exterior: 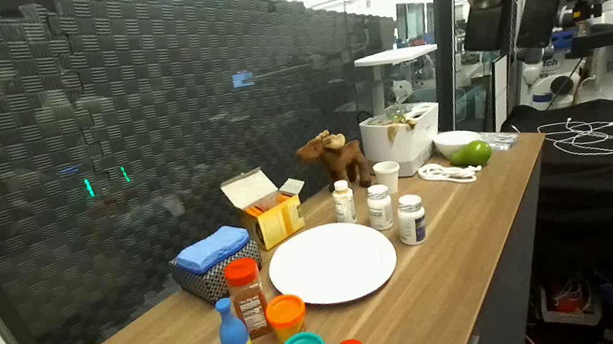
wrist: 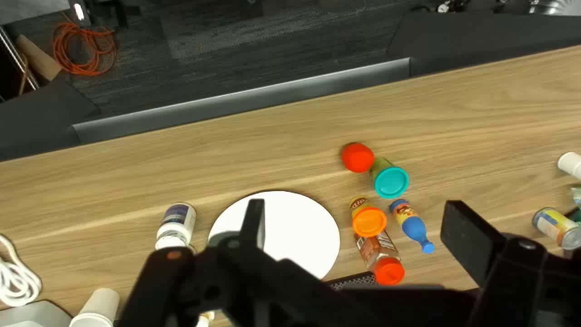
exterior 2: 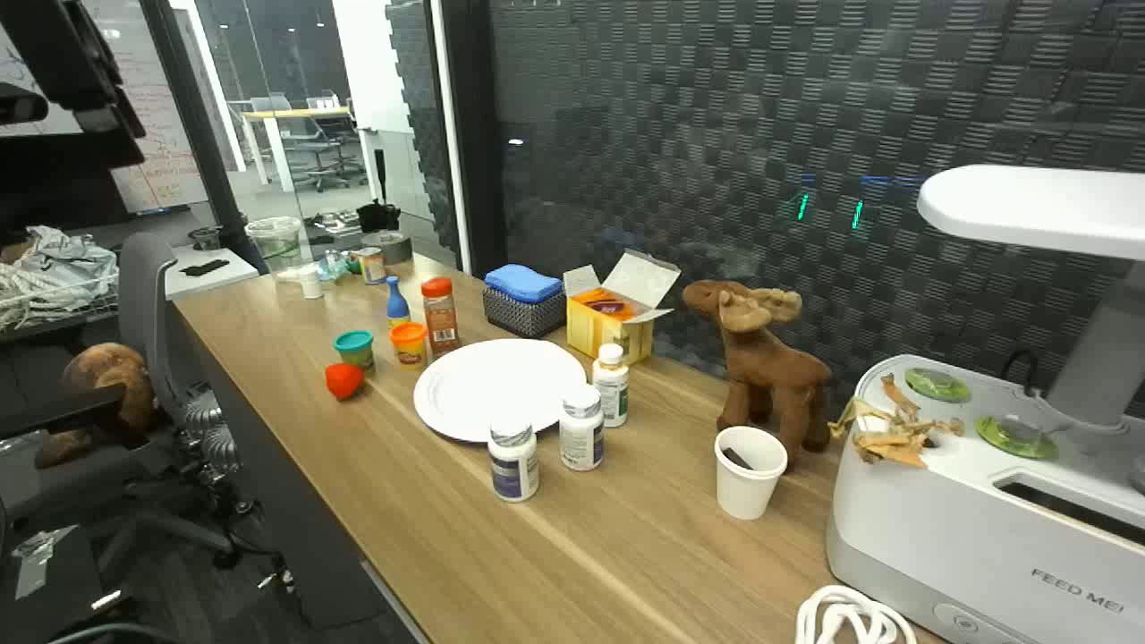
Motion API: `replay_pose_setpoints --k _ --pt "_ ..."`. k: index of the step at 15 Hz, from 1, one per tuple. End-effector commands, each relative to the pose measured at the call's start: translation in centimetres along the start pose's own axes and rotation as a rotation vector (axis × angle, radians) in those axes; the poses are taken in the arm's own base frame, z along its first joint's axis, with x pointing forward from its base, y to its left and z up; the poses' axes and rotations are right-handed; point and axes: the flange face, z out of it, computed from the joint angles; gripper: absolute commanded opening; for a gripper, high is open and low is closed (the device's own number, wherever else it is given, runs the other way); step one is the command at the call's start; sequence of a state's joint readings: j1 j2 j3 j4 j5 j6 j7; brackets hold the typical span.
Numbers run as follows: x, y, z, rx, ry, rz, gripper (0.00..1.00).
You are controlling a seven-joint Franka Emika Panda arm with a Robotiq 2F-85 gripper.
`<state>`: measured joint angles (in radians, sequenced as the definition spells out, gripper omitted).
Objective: Pick up all the objects surrounding the white plate and arrange them on the plate
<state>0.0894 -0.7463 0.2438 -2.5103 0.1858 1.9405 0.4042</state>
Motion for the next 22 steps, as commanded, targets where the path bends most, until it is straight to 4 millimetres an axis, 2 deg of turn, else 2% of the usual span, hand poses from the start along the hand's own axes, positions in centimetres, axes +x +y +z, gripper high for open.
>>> replay_pose_setpoints --k 1,4,17,20,22 --pt "0.1 -0.1 -0.5 0.003 0.007 -0.001 1.0" --pt "0.1 -0.2 -1.2 0.009 0.021 -0.003 1.0" --pt "0.1 -0.2 -1.1 0.009 0.021 -0.003 1.0" --pt "2.2 0.1 -0.6 0.0 0.033 -0.021 1.0" --pt "3.9 0.8 0.5 0.021 0.025 -0.039 1.0"
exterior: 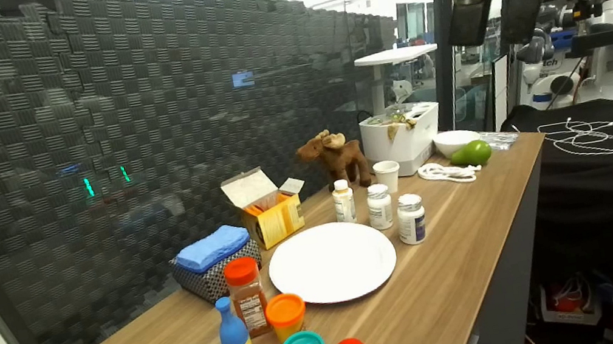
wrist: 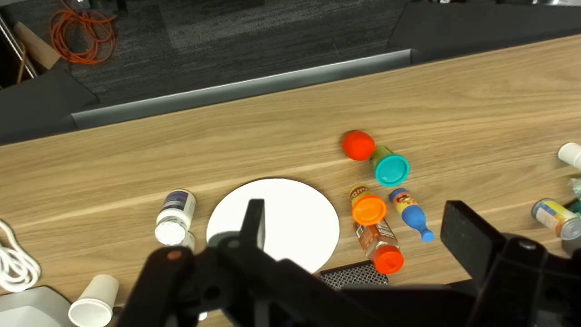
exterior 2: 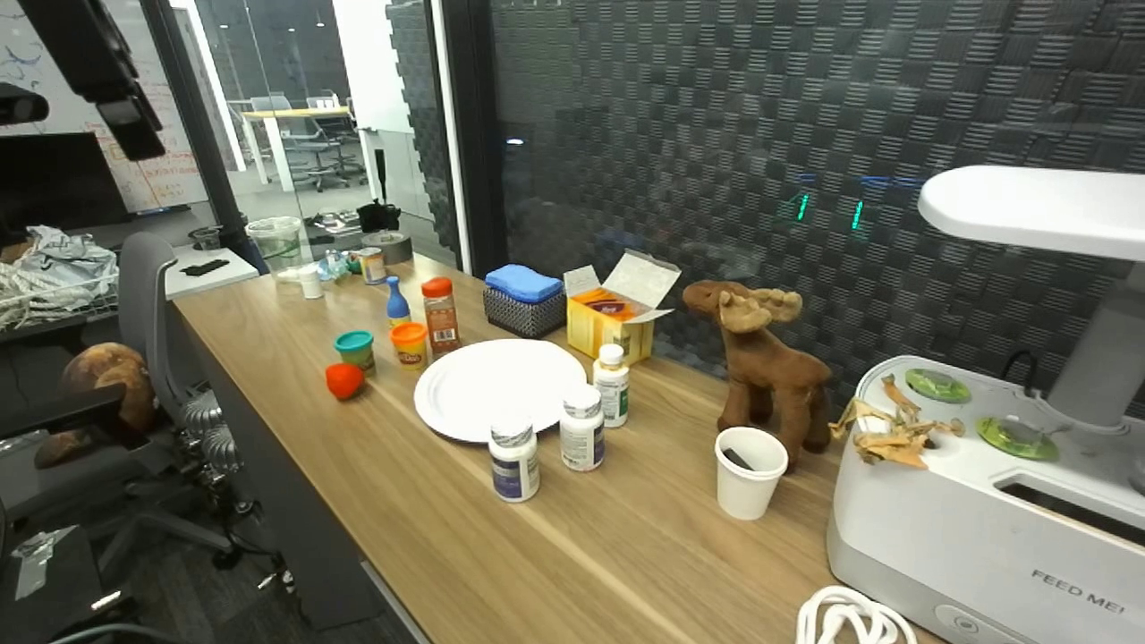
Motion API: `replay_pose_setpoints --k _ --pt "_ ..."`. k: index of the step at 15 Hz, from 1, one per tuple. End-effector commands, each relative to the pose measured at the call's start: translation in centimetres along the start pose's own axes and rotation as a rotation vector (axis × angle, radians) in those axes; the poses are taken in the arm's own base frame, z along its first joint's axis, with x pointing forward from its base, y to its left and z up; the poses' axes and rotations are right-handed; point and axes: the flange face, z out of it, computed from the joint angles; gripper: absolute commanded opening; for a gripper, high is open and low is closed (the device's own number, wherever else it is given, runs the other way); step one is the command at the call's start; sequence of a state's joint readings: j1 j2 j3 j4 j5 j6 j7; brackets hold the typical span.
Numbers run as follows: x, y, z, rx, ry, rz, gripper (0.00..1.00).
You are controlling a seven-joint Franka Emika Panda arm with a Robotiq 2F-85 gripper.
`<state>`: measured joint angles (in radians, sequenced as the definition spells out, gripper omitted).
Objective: Pick up all the objects surrounding the white plate and arrange them on the plate
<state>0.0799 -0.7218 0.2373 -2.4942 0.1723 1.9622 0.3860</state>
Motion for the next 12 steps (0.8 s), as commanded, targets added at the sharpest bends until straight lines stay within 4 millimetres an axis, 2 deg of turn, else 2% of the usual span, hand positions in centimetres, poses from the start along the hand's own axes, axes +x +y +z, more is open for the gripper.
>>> replay_pose_setpoints --k 1,8,12 --pt "3.6 1.1 1.4 0.023 0.014 -0.026 1.0" --pt "11.1 5.3 8.6 0.005 0.015 -0.049 1.0" --pt "15.4 6.2 11.8 -0.031 0.014 -0.073 1.0"
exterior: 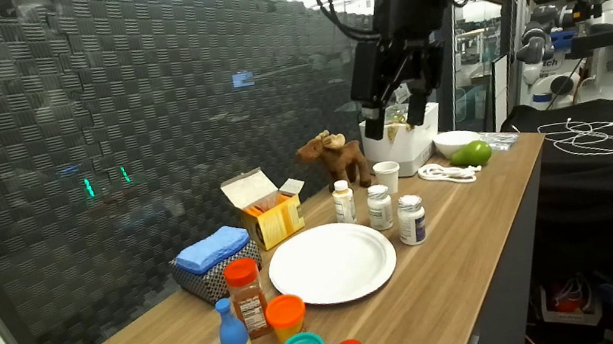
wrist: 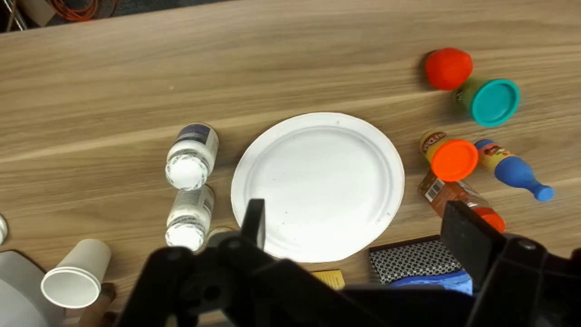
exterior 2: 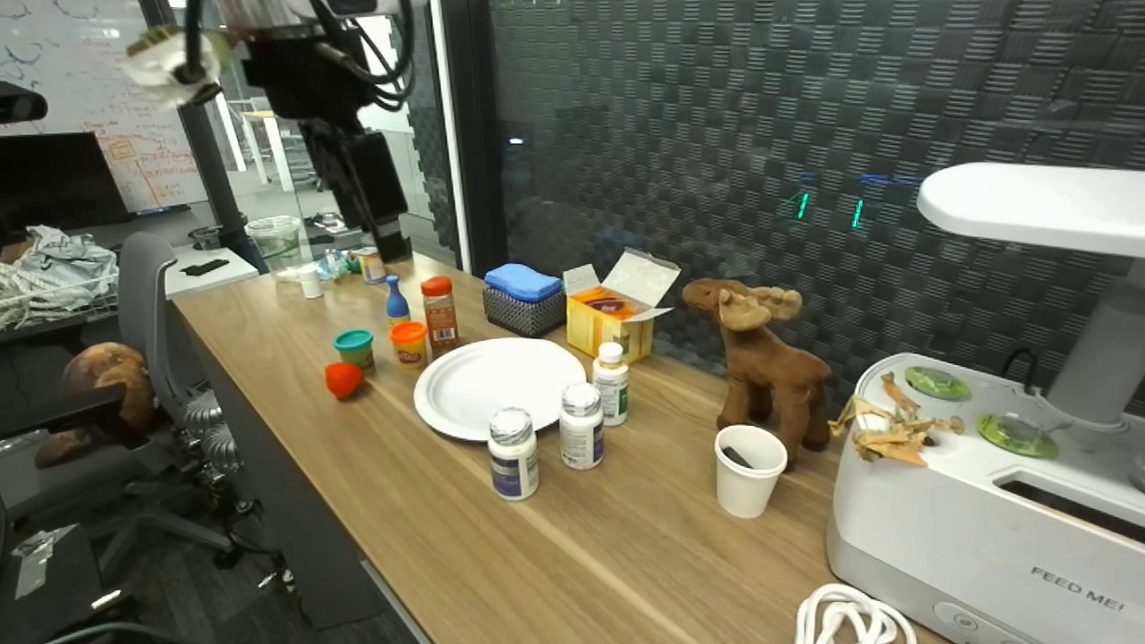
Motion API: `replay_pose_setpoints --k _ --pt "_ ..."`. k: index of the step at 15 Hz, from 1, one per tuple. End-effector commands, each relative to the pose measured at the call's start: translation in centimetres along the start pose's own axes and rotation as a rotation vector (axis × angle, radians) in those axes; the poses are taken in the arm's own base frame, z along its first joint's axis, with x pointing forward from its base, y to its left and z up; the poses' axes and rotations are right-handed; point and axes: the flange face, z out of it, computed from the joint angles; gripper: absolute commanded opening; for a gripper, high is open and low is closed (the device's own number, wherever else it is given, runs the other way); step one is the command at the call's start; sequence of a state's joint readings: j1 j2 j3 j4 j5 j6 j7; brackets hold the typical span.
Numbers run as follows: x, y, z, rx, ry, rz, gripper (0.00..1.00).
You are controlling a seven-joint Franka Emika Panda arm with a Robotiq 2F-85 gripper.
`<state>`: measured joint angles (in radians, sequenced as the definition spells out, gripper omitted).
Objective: Pick up all the objects surrounding the white plate and arrange them on the plate
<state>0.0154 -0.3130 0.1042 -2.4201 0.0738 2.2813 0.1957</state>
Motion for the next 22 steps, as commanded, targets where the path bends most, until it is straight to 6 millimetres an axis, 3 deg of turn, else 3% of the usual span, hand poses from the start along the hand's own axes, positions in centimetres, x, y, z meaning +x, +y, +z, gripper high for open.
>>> replay_pose_setpoints --k 1,8,15,22 --pt "4.6 0.3 2.3 -0.033 0.011 -0.038 1.0" --pt "10.4 1.8 8.1 -0.079 -0.009 -0.052 1.0" --pt "16.0 4.9 11.5 -0.093 0.005 0.008 1.0" --pt "18.4 7.4 14.2 -0.111 -0.02 0.041 1.0"
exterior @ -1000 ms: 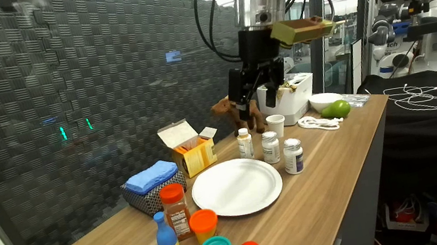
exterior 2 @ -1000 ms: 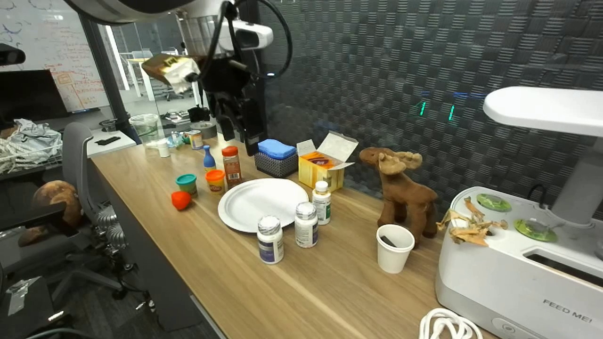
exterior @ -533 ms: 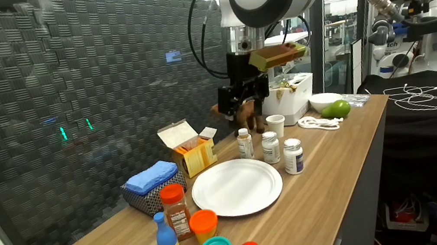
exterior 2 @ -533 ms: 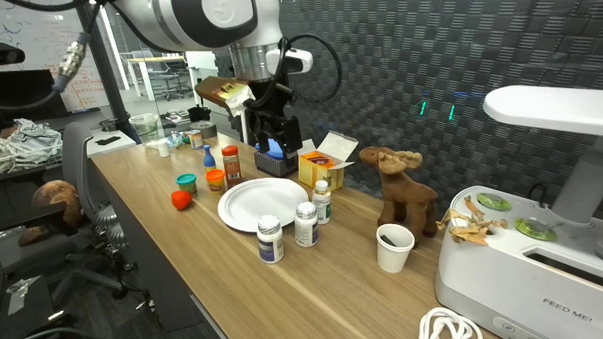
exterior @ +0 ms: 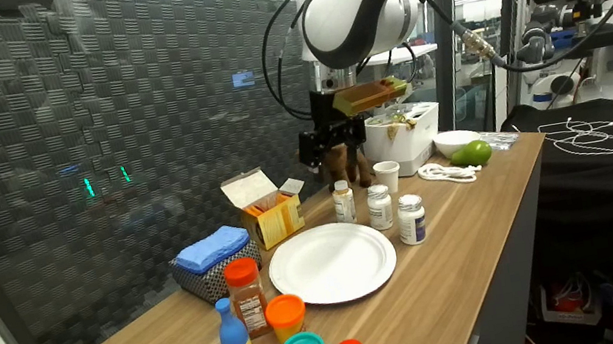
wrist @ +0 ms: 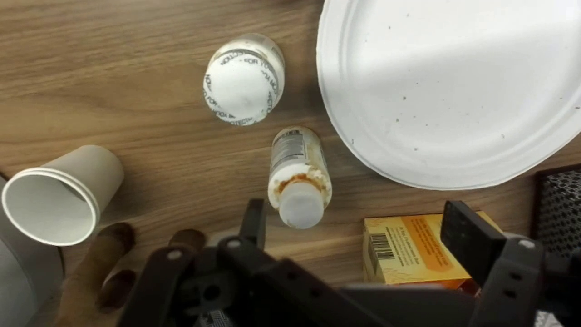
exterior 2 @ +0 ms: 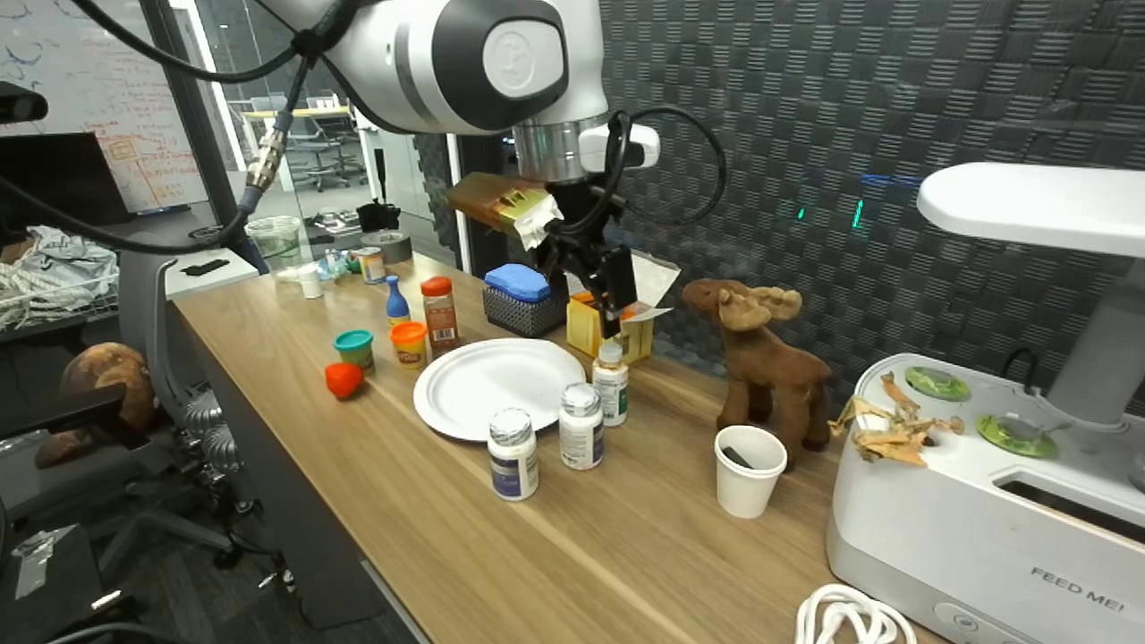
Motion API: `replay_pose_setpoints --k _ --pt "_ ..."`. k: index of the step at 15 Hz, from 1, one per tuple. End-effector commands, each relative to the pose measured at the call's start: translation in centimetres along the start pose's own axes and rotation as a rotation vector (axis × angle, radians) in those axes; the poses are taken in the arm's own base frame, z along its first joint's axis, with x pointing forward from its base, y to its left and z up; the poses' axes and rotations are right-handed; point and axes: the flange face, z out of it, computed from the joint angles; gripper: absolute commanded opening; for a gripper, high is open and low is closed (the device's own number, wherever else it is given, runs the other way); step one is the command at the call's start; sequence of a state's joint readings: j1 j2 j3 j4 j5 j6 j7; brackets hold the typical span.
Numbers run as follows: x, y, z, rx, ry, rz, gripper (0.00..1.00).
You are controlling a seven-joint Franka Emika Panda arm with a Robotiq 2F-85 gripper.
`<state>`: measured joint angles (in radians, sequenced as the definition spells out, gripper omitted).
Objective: Pick up all the objects surrounding the white plate and arrange them on the plate
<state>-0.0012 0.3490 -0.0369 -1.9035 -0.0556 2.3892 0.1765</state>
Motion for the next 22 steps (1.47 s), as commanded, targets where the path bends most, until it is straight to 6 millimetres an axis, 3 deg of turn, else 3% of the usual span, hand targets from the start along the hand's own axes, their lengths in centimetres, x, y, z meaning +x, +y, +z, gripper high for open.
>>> replay_pose_setpoints --k 1,9,12,13,14,17,21,22 --pt "1.6 0.8 0.6 -0.008 -0.007 0.001 1.0" --pt "2.0 2.3 2.4 -0.017 -0.028 0.032 1.0" --pt "2.4 2.1 3.1 -0.015 -0.036 0.026 0.78" --pt "2.6 2.0 3.3 -0.008 -0.038 0.027 0.81" --pt "2.8 1.9 3.5 -0.008 -0.04 0.028 0.64" --pt "3.0 1.6 3.5 -0.007 -0.042 0.028 0.37" --pt "2.8 2.0 1.5 -0.029 -0.033 0.041 0.08" --pt "2.8 2.2 0.8 -0.034 -0.029 0.044 0.08"
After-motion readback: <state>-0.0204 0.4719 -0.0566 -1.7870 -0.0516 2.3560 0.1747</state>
